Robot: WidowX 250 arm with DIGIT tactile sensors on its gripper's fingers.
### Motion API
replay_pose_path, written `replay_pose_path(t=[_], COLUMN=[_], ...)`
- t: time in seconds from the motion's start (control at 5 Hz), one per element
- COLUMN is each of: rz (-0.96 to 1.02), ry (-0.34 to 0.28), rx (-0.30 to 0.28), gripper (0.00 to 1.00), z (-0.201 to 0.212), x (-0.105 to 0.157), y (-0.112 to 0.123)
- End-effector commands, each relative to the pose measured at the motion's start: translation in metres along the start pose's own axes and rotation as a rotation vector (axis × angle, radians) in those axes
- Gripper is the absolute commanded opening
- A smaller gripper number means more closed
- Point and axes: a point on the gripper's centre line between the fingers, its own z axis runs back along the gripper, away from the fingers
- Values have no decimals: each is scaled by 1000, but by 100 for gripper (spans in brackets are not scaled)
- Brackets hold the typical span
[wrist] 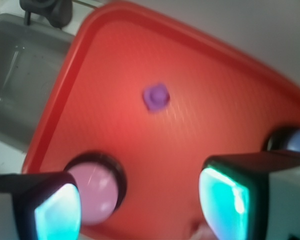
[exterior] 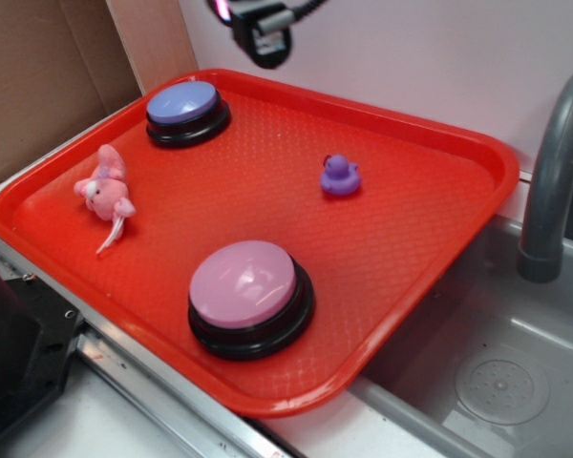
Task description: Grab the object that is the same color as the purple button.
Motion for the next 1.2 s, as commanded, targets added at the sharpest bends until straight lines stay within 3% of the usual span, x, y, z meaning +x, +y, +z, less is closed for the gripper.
replay_pose_path(t=[0.0, 0.6, 0.8, 1.0], rz=[-95, -61, -75, -88], ry=[-11, 97, 120, 135], rx=[81, 127, 114, 60], gripper=[100, 100, 100, 100], z=[-23, -67, -83, -101], x=[34, 25, 28, 26], y=[3, 34, 34, 29])
